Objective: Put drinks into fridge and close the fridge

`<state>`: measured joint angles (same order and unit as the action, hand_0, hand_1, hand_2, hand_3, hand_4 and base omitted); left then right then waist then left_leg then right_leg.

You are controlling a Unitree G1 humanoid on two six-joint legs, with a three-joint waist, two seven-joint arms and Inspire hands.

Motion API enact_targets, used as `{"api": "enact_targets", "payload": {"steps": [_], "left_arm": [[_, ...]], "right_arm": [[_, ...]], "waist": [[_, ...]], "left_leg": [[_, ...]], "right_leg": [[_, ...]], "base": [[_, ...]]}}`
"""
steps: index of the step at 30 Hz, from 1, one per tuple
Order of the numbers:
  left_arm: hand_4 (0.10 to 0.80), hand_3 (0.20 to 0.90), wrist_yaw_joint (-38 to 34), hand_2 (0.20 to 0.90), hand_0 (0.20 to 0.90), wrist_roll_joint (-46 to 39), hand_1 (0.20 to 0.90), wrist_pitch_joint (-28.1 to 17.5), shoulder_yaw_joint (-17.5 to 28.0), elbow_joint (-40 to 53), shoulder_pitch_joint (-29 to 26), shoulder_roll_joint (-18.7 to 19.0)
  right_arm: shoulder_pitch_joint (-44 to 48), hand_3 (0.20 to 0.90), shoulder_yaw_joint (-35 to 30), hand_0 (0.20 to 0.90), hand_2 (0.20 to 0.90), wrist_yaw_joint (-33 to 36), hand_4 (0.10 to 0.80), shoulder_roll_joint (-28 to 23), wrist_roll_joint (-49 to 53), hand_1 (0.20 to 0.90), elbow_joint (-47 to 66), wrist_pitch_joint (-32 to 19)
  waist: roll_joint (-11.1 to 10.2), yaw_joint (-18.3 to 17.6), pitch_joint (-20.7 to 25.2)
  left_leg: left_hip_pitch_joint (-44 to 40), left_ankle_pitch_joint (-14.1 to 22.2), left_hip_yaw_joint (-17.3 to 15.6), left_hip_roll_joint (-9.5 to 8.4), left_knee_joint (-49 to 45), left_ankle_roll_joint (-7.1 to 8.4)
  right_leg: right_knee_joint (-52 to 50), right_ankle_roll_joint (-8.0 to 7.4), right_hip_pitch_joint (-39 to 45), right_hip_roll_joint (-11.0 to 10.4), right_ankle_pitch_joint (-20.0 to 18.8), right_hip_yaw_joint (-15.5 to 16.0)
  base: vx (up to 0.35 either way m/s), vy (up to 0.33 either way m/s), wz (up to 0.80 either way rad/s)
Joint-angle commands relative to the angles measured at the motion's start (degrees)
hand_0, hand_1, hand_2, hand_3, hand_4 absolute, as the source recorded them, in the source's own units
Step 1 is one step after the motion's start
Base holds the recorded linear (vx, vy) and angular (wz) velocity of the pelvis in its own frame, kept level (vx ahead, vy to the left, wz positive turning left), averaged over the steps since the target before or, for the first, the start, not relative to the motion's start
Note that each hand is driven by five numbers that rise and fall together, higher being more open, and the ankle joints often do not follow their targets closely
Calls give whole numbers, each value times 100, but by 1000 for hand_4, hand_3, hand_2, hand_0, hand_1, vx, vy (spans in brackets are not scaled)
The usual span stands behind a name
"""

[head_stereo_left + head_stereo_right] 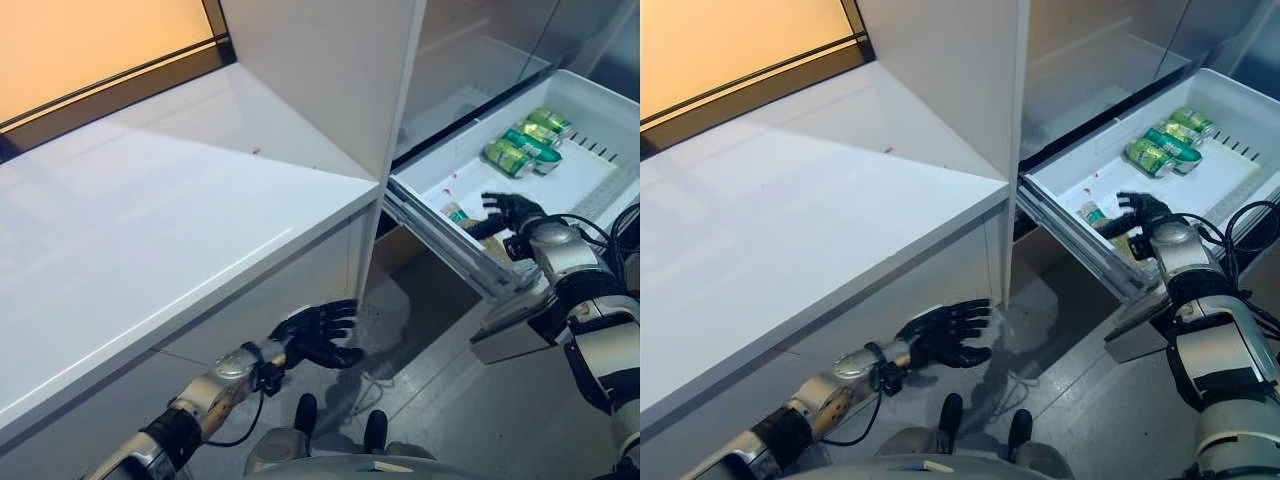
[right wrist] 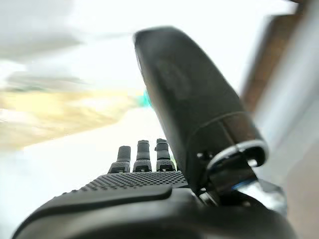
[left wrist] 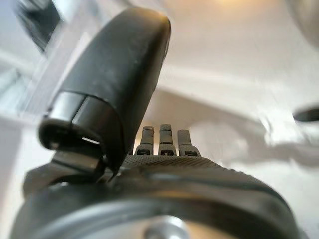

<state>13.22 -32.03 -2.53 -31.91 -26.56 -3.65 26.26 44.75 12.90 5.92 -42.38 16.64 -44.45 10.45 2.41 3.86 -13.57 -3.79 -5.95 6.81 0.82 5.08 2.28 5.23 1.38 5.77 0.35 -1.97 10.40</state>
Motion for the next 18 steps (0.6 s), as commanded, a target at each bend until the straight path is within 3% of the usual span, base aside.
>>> {"api": "enact_targets", "payload": {"steps": [1, 3, 5, 11, 18], "left_arm": [[800, 900, -366, 900, 900, 953, 900, -1185, -57, -288, 144, -59], [800, 900, -539, 900, 900, 1023, 900, -1248, -59, -614, 173, -99], [800, 900, -827, 900, 900, 1414, 900, -1501, 95, -1496, 189, -300], [800, 900, -1141, 900, 900, 1681, 900, -1395, 559, -2930, 99, -635], [800, 900, -1094, 900, 900, 1816, 900, -1188, 1012, -3283, 368, -805]], "right_arm": [[341, 900, -569, 900, 900, 1436, 800, -767, 221, 900, 745, -1437], [300, 900, -716, 900, 900, 1777, 800, -821, 167, 900, 818, -1695], [111, 900, -1017, 900, 900, 2269, 800, -874, 393, 900, 902, -2109], [-653, 900, -1773, 900, 900, 1958, 800, -467, 1924, 900, 763, -2468], [-1336, 900, -2262, 900, 900, 1926, 800, 22, 2425, 900, 768, -2913]], "waist": [[-378, 6, 490], [-388, -28, 526], [-418, -125, 622], [-463, -230, 719], [-473, -198, 692]], "left_leg": [[-168, 518, -439, -225, -44, -302], [-198, 546, -458, -237, -43, -317], [-258, 606, -529, -257, -45, -347], [-308, 661, -628, -309, -111, -395], [-299, 812, -604, -405, -371, -483]], "right_leg": [[-441, -302, -96, -107, 121, -566], [-433, -314, -82, -102, 117, -622], [-421, -338, -58, -100, 119, -727], [-469, -365, -67, -148, 89, -858], [-641, -360, -63, -217, 142, -923]], "base": [[31, 32, -14], [15, 34, -17], [7, 53, -33], [-7, 26, -30], [16, 8, -15]]}}
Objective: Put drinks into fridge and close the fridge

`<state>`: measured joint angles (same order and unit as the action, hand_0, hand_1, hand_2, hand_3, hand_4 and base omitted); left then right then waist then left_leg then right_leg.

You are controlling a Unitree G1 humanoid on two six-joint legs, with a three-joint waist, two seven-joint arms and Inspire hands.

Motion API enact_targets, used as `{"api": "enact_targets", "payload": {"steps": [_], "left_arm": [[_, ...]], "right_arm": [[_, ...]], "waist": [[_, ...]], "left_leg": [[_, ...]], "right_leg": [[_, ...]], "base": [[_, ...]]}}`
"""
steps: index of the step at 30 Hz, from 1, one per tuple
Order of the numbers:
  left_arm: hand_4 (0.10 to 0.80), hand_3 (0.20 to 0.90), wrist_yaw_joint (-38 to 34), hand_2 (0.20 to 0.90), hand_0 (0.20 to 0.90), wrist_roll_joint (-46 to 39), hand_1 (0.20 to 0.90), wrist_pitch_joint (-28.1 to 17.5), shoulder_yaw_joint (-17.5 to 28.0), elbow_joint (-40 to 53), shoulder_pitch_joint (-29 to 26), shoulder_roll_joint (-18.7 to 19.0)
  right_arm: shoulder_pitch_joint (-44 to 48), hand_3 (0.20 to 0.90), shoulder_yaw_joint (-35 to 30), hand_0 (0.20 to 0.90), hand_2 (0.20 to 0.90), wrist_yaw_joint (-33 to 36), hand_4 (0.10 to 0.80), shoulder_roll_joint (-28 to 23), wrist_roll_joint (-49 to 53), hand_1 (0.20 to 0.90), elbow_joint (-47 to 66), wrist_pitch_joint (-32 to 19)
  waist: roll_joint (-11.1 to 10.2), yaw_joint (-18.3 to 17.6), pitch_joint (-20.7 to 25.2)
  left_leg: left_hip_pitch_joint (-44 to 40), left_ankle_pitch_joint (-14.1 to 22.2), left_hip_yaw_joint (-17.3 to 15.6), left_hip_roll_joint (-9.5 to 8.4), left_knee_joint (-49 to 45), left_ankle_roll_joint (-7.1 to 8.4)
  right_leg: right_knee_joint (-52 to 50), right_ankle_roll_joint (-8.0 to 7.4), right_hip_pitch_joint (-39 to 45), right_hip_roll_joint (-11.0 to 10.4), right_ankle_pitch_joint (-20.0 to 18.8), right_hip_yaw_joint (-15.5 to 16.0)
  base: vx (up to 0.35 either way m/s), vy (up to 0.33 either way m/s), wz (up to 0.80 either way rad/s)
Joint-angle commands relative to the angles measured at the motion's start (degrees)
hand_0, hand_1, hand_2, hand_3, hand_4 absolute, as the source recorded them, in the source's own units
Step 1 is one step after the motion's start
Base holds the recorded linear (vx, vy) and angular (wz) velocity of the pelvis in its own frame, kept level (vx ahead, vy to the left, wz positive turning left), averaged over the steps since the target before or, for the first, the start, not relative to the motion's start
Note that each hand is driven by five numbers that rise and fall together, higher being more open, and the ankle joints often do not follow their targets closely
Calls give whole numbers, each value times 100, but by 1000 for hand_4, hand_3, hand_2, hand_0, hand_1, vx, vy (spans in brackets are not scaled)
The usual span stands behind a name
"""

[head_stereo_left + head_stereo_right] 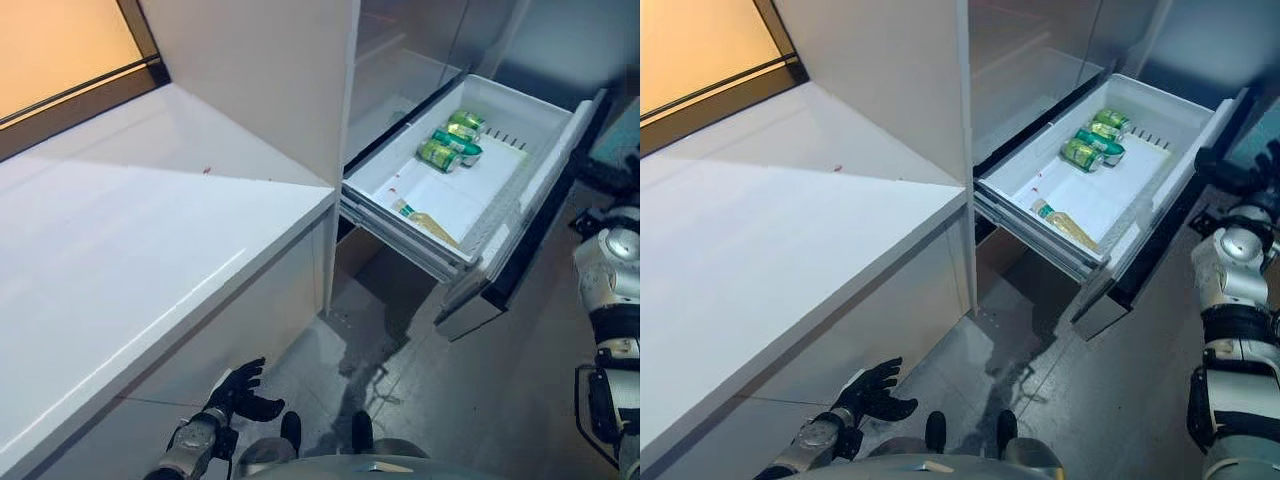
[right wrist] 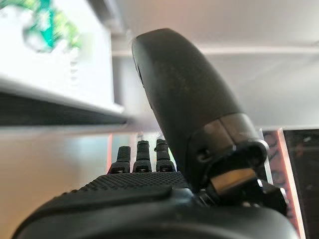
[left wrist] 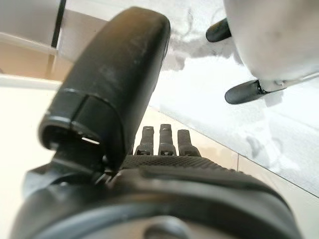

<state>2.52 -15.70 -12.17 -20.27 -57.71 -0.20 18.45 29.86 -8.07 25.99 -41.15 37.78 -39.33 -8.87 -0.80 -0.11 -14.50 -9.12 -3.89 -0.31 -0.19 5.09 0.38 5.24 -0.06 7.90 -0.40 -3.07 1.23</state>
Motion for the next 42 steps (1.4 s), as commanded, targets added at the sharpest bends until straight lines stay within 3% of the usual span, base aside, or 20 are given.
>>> {"api": "enact_targets", "payload": {"steps": [1, 7, 13, 17, 22, 29, 35, 42], "left_arm": [[800, 900, -25, 900, 900, 203, 900, -218, -151, -168, 38, -28], [800, 900, -22, 900, 900, 322, 900, -269, -147, -70, 22, -58], [800, 900, -115, 900, 900, 355, 900, -177, -87, 148, 4, -12], [800, 900, -392, 900, 900, 144, 900, -226, -54, 441, -401, 92], [800, 900, -572, 900, 900, 79, 900, -293, 1, 518, -496, 45], [800, 900, -636, 900, 900, 95, 900, -415, -40, 436, -375, -75], [800, 900, -551, 900, 900, 70, 900, -487, -112, 479, -317, -138], [800, 900, -450, 900, 900, 119, 900, -458, -217, 662, -144, -88]], "right_arm": [[131, 900, -192, 900, 900, -153, 800, -53, 444, 900, 253, -978], [6, 900, -192, 900, 900, -1185, 800, 459, 1581, 900, 208, -734], [11, 900, -102, 900, 900, -1582, 800, 564, 1436, 900, 217, -701], [532, 900, 198, 900, 900, -1754, 800, 563, 1490, 900, 556, -1077], [760, 900, 299, 900, 900, -1915, 800, 584, 1801, 900, 955, -1016], [1064, 900, 477, 900, 900, -2040, 800, 688, 1745, 900, 1120, -542], [1391, 900, 900, 900, 900, -2700, 800, 617, 1747, 900, 1005, 35], [1931, 900, 1391, 900, 900, -3409, 800, 633, 1384, 900, 838, 309]], "waist": [[-147, 203, 775], [-95, 292, 530], [-118, 439, 139], [-85, 576, -526], [-42, 629, -782], [16, 703, -826], [39, 784, -777], [69, 999, -697]], "left_leg": [[242, 619, 113, -313, -399, -300], [369, 799, 180, -419, -847, -397], [828, 1040, 384, -544, -1711, -467], [1844, 1136, 556, -664, -2529, -567], [2503, 1249, 620, -776, -3105, -601], [2815, 1345, 694, -903, -3492, -556], [2772, 1325, 779, -960, -3490, -503], [2649, 1248, 920, -1020, -3372, -474]], "right_leg": [[-668, -215, -283, -149, 261, -6], [-1037, -203, -365, -269, 378, 76], [-1663, -160, -653, -322, 539, 102], [-2560, -71, -1559, -322, 709, 183], [-3342, 65, -2223, -319, 955, 251], [-3876, 206, -2574, -334, 1193, 320], [-3906, 255, -2507, -336, 1251, 363], [-3884, 237, -2363, -366, 1276, 510]], "base": [[-8, 13, -13], [-4, 3, -3], [-8, -42, 7], [-303, -54, 10], [-134, 7, 2], [35, 52, 9], [92, 57, -6], [90, 51, 8]]}}
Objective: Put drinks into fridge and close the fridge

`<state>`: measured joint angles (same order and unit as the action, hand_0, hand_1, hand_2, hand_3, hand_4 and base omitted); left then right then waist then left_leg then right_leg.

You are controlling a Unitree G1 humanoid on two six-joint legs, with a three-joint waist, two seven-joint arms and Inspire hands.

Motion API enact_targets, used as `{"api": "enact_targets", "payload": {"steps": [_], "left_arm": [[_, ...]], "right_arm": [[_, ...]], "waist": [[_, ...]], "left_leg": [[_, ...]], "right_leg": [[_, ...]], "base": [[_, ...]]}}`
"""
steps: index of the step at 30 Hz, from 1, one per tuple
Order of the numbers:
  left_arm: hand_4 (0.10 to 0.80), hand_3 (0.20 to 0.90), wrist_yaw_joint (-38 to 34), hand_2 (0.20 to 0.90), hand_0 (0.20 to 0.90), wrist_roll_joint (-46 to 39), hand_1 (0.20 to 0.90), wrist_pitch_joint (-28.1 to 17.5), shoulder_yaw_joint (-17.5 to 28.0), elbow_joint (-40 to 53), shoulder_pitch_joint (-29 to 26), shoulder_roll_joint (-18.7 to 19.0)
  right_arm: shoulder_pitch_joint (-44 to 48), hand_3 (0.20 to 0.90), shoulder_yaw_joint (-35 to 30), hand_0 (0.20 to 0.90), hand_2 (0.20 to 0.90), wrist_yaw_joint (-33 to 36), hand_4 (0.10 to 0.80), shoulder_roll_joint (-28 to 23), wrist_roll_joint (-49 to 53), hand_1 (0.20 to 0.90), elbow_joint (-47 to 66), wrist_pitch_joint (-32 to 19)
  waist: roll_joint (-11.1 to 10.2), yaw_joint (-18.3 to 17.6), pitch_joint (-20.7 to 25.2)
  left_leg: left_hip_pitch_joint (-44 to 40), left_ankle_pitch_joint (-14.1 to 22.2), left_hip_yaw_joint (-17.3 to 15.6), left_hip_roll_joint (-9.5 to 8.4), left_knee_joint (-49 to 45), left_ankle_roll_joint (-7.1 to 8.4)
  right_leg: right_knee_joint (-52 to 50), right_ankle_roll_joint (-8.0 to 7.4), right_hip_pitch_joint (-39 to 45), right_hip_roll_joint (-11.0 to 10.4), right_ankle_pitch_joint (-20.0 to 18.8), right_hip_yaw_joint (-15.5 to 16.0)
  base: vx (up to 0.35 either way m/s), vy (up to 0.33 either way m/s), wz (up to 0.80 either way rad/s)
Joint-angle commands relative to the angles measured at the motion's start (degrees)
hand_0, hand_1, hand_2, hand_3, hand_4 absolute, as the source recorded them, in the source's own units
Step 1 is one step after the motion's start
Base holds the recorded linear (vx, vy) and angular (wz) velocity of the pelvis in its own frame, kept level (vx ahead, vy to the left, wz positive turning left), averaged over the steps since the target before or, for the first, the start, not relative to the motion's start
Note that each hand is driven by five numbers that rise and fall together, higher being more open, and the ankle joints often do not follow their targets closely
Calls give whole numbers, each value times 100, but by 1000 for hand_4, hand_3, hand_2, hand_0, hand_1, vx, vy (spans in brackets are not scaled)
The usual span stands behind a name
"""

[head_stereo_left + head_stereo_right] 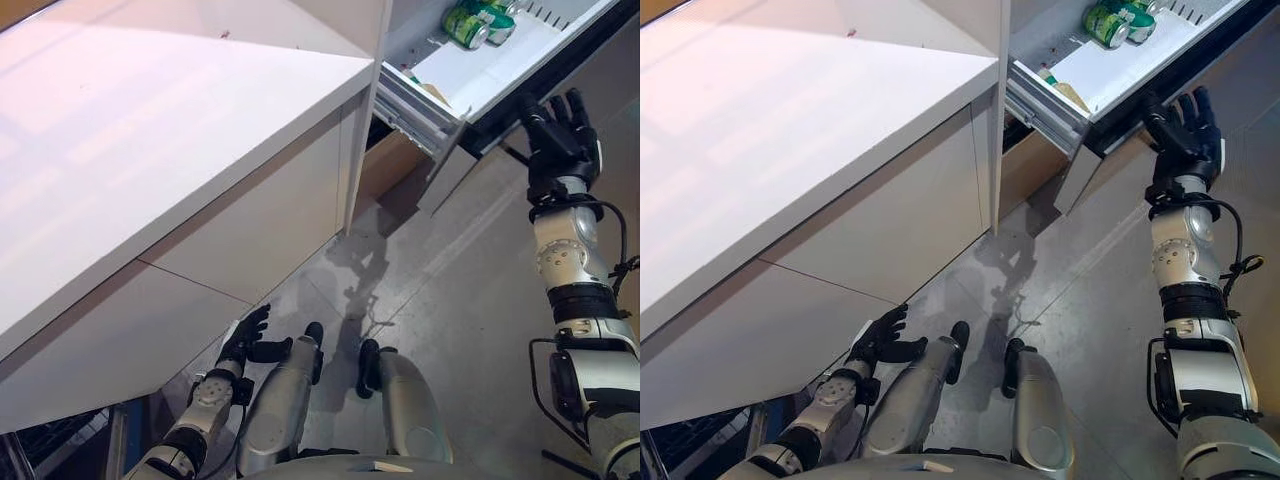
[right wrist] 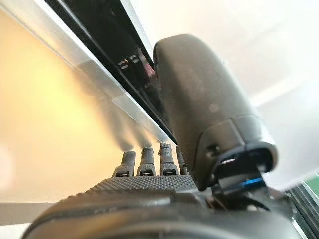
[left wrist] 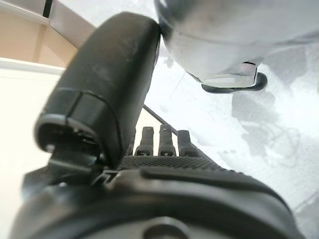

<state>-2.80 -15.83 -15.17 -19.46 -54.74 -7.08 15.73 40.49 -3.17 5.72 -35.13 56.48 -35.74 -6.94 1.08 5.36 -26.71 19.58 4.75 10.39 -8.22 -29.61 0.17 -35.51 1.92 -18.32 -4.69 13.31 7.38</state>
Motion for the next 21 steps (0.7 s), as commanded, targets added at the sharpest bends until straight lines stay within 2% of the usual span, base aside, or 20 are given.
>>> {"api": "enact_targets", "payload": {"steps": [1, 6, 12, 18, 21], "left_arm": [[800, 900, 112, 900, 900, 158, 900, -141, -296, 375, 575, 223], [800, 900, 192, 900, 900, 331, 900, -1, -248, 378, 748, 388], [800, 900, 242, 900, 900, 465, 900, 22, -124, 260, 875, 464], [800, 900, 258, 900, 900, 482, 900, -18, -103, 252, 902, 497], [800, 900, 237, 900, 900, 455, 900, -18, -99, 238, 874, 460]], "right_arm": [[943, 900, 1001, 900, 900, -1479, 800, 26, -594, 900, 498, 115], [1190, 900, 1350, 900, 900, -1677, 800, -52, -1089, 900, 574, 310], [1077, 900, 1439, 900, 900, -1642, 800, -96, -1184, 900, 504, 435], [853, 900, 1311, 900, 900, -1208, 800, -133, -1109, 900, 371, 166], [641, 900, 1071, 900, 900, -718, 800, -133, -1217, 900, 417, -149]], "waist": [[-122, 494, 542], [-138, 616, 641], [-205, 618, 789], [-302, 531, 981], [-343, 418, 1148]], "left_leg": [[-249, 366, -126, -220, 140, -452], [-446, 292, -82, -193, 349, -433], [-782, 223, -82, -92, 681, -442], [-1210, 50, -121, 87, 1268, -423], [-1436, -27, -219, 177, 1627, -404]], "right_leg": [[218, 29, 285, 56, -367, -77], [448, -51, 511, 0, -447, 41], [833, -162, 814, -10, -596, 58], [1605, -296, 1211, 36, -891, -14], [2042, -349, 1411, 75, -1037, -89]], "base": [[77, 33, 11], [75, 38, 15], [56, 3, 10], [-6, -28, 8], [-67, -25, -15]]}}
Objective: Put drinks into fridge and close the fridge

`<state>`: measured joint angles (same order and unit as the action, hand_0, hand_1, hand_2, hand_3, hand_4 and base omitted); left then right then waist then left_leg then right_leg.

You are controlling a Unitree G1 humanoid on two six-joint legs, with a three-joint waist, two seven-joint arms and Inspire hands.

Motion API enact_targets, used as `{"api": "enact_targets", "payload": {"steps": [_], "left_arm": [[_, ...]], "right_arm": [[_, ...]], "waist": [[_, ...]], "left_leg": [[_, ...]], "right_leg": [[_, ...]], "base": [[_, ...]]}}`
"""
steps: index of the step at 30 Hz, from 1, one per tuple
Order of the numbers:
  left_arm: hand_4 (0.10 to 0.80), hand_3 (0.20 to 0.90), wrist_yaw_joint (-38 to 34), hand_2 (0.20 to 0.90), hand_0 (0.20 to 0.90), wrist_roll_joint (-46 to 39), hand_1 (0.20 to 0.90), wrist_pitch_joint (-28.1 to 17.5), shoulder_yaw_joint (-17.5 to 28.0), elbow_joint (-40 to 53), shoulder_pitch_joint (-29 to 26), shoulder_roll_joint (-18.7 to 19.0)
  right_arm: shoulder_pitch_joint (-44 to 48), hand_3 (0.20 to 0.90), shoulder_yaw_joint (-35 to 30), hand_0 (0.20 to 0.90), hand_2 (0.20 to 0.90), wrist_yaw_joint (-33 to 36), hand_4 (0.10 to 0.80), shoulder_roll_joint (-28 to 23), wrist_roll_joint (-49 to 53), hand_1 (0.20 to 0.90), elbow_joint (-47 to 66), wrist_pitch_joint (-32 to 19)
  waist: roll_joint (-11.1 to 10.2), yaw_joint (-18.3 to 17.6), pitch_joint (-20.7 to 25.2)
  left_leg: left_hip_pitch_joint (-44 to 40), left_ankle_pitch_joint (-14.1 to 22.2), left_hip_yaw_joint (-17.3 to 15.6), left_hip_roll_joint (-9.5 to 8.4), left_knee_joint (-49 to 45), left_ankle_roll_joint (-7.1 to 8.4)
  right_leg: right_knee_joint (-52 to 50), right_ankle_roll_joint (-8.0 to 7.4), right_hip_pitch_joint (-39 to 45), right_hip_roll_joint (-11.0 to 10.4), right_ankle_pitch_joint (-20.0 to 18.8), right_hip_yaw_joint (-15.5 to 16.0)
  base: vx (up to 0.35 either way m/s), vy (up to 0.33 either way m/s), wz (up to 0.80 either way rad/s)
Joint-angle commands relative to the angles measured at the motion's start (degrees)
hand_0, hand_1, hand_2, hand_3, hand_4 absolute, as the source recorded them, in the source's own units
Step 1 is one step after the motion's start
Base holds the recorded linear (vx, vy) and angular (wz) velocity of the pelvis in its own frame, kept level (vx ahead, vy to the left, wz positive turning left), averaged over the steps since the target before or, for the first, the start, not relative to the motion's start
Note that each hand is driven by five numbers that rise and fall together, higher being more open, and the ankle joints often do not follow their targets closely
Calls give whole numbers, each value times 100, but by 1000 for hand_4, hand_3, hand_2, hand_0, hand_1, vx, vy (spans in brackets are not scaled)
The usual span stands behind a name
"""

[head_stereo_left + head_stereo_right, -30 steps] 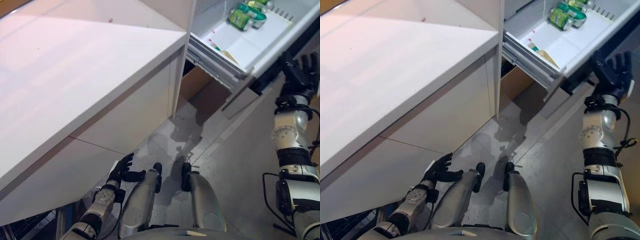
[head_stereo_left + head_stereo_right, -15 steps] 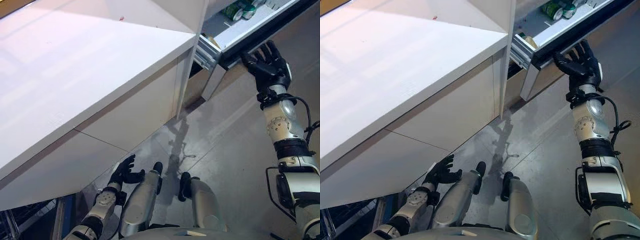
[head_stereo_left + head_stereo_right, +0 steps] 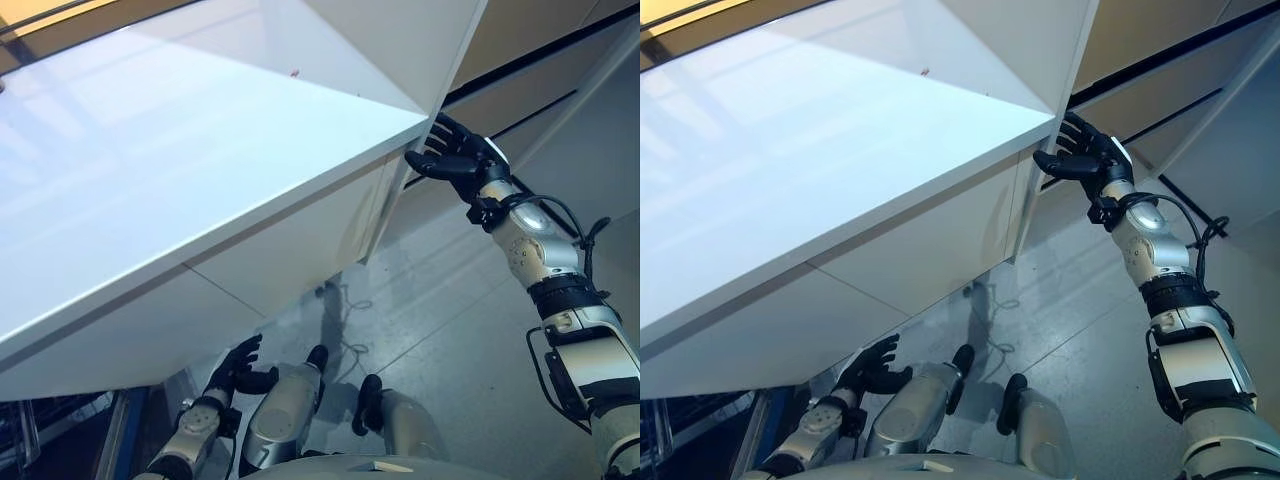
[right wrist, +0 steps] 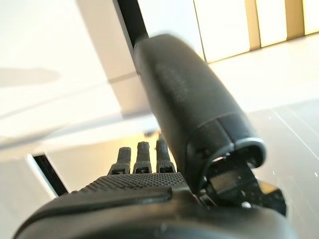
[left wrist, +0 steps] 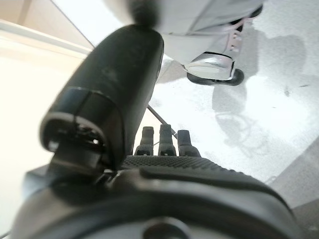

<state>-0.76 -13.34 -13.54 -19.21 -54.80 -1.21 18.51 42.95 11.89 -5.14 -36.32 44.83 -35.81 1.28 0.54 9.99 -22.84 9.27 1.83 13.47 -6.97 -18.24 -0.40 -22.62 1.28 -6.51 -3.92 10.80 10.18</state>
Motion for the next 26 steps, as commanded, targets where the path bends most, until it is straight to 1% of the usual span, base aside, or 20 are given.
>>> {"api": "enact_targets", "payload": {"steps": [1, 5, 9, 13, 14, 16, 18, 21, 23, 25, 26], "left_arm": [[800, 900, 31, 900, 900, 192, 900, -177, -114, 210, 270, 162], [800, 900, 63, 900, 900, 164, 900, -191, -85, 117, 231, 86], [800, 900, 82, 900, 900, -37, 900, -189, -32, -35, 193, -19], [800, 900, 102, 900, 900, -91, 900, -143, 75, -173, 176, -97], [800, 900, 111, 900, 900, -131, 900, -105, 126, -196, 187, -137], [800, 900, 129, 900, 900, -208, 900, -67, 227, -236, 234, -207], [800, 900, 139, 900, 900, -285, 900, -90, 334, -339, 278, -262], [800, 900, 180, 900, 900, -342, 900, -132, 486, -499, 305, -315], [800, 900, 218, 900, 900, -335, 900, -173, 596, -686, 285, -336], [800, 900, 255, 900, 900, -331, 900, -222, 634, -834, 264, -354], [800, 900, 299, 900, 900, -356, 900, -228, 644, -908, 230, -360]], "right_arm": [[300, 900, -506, 900, 900, 447, 800, -10, -52, 900, 452, -997], [-110, 900, -720, 900, 900, 689, 800, 15, -115, 900, 581, -1076], [-834, 900, -913, 900, 900, 842, 800, 210, -119, 900, 714, -945], [-1461, 900, -958, 900, 900, 738, 800, 479, -200, 900, 715, -822], [-1758, 900, -956, 900, 900, 636, 800, 603, -316, 900, 708, -726], [-2449, 900, -892, 900, 900, 375, 800, 807, -666, 900, 583, -807], [-2928, 900, -745, 900, 900, 130, 800, 991, -951, 900, 307, -727], [-3305, 900, -544, 900, 900, -174, 800, 1260, -1337, 900, -273, -761], [-3496, 900, -375, 900, 900, -366, 800, 1481, -1455, 900, -963, -638], [-3581, 900, -298, 900, 900, -514, 800, 1690, -1625, 900, -1642, -676], [-3627, 900, -226, 900, 900, -524, 800, 1816, -1821, 900, -2019, -801]], "waist": [[-303, -94, 821], [-333, -242, 1013], [-344, -453, 1244], [-364, -573, 1403], [-366, -625, 1465], [-363, -701, 1571], [-362, -746, 1654], [-359, -766, 1737], [-356, -783, 1795], [-347, -779, 1828], [-340, -777, 1845]], "left_leg": [[-474, 237, -585, 85, 607, -334], [-709, 146, -767, 176, 992, -285], [-957, 25, -1002, 298, 1444, -204], [-1121, -85, -1151, 372, 1779, -140], [-1161, -135, -1188, 400, 1899, -112], [-1257, -217, -1256, 435, 2116, -76], [-1328, -257, -1307, 454, 2243, -52], [-1373, -246, -1363, 462, 2270, -48], [-1418, -234, -1437, 482, 2274, -45], [-1440, -231, -1472, 491, 2277, -44], [-1451, -235, -1484, 495, 2281, -44]], "right_leg": [[883, -303, 287, 9, -831, -394], [1301, -343, 491, 46, -962, -485], [1734, -373, 677, 84, -1113, -578], [2031, -389, 801, 115, -1216, -599], [2154, -397, 836, 128, -1266, -622], [2376, -417, 908, 156, -1352, -630], [2541, -432, 970, 186, -1418, -626], [2597, -432, 1013, 200, -1414, -599], [2586, -422, 1048, 211, -1382, -558], [2586, -403, 1081, 223, -1354, -530], [2592, -393, 1106, 231, -1342, -508]], "base": [[-59, -22, -13], [-50, -18, -19], [-98, -26, -15], [-63, -34, -16], [-80, -38, -11], [-85, -46, -10], [-69, -46, -15], [-42, -39, -13], [-27, -42, -9], [-18, -35, -7], [0, 0, 0]]}}
